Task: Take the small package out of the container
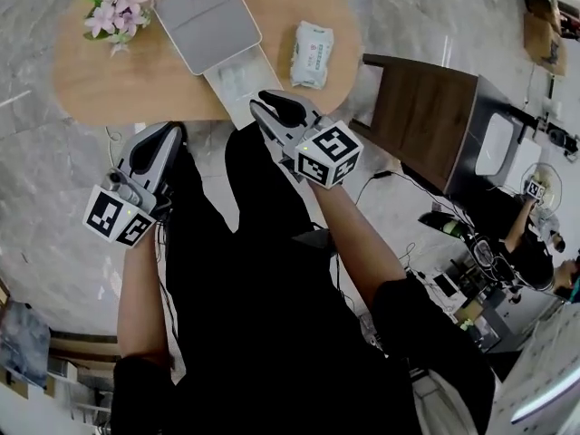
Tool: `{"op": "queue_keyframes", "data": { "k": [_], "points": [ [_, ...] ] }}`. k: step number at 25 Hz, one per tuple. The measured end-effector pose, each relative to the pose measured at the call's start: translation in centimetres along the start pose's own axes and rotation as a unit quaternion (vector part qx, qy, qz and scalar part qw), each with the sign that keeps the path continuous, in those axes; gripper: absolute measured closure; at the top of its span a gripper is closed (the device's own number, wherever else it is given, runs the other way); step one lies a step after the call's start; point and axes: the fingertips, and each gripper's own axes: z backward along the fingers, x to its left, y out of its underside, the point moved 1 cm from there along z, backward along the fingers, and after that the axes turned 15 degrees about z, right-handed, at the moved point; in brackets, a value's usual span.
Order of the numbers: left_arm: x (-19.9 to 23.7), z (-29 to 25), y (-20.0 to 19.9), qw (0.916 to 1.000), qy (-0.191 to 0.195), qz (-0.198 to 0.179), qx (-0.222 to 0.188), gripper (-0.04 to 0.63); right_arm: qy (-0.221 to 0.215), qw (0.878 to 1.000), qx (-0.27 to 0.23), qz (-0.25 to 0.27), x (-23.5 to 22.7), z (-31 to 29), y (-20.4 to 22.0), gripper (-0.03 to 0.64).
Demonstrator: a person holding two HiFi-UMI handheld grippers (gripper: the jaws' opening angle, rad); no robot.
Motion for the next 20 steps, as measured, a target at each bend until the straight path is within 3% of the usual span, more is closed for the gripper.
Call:
{"op": "queue_keyframes", "data": {
  "k": [10, 15, 20],
  "points": [
    [6.0, -2.5, 7.1, 0.9985, -0.032, 0.044, 0.011, 0.577, -0.013, 0.996, 0.087, -0.018, -5.4, -7.4, 9.5, 0.476],
    [8.2, -3.6, 9.8, 0.9973, -0.028, 0.066, 0.015, 0.577, 0.024, 0.99, 0.131, -0.042, -8.4, -10.7, 13.4, 0.476],
    [9.0, -4.6, 10.7, 0.997, -0.013, 0.076, 0.013, 0.577, 0.047, 0.975, 0.212, -0.039, -9.2, -12.6, 17.1, 0.476]
  ]
}}
